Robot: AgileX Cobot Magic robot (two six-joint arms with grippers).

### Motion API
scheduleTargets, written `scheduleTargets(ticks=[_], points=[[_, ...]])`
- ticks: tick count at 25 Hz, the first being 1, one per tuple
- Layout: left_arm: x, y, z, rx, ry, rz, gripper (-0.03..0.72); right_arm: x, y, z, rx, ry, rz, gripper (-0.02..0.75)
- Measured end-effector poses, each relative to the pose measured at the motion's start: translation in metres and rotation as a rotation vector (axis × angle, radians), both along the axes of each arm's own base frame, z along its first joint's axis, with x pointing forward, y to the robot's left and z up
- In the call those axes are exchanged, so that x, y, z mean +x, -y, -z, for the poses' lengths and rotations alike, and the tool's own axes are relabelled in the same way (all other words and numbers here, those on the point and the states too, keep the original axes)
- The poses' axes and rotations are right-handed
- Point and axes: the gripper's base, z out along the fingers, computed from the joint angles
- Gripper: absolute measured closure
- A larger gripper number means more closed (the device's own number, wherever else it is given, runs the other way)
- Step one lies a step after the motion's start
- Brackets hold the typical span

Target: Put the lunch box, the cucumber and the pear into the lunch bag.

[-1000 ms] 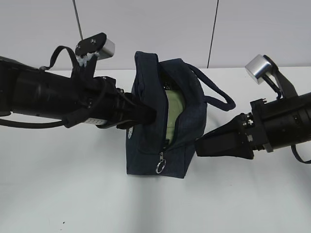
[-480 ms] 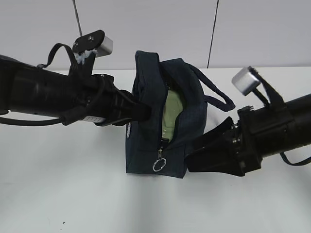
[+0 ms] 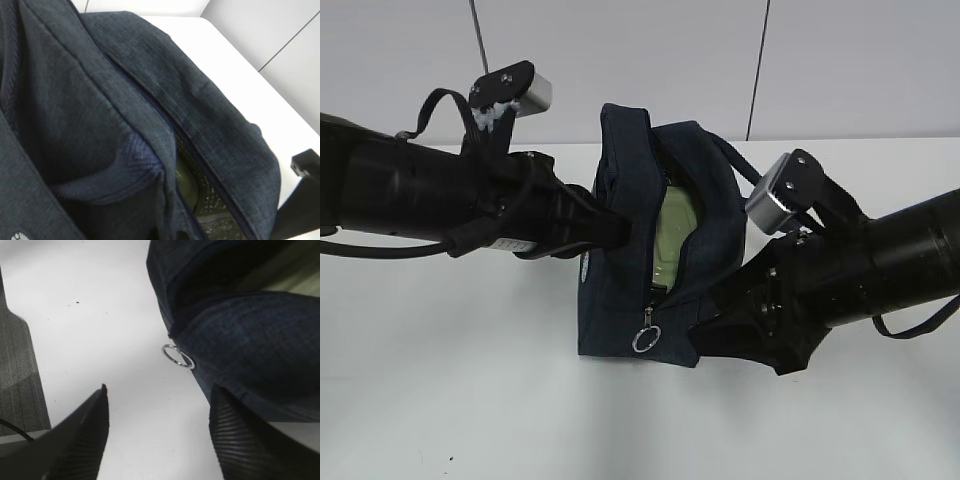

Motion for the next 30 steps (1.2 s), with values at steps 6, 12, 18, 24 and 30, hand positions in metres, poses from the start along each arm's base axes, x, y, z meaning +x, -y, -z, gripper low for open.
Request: scheduleTargets(ticks=[6, 12, 18, 24, 30], points=[[0.000, 0.000, 0.000, 0.000, 0.000, -0.001, 0.701, 0.004, -0.006, 0.023, 0.025, -0.071, -0.032, 0.287], [0.000, 0.000, 0.000, 0.001, 0.000, -0.002, 0.701, 0.013, -0.012, 0.039, 0.095, -0.080, -0.010, 0.314], [0.000, 0.000, 0.000, -0.001, -0.001, -0.003, 0.701, 0.020, -0.013, 0.060, 0.114, -0.105, 0.032, 0.318], [0.000, 0.000, 0.000, -0.007, -0.004, -0.010, 0.701, 0.025, -0.014, 0.070, 0.128, -0.065, 0.037, 0.319], [0.000, 0.001, -0.001, -0.024, -0.013, -0.015, 0.701, 0.026, -0.014, 0.072, 0.129, -0.054, 0.039, 0.319]])
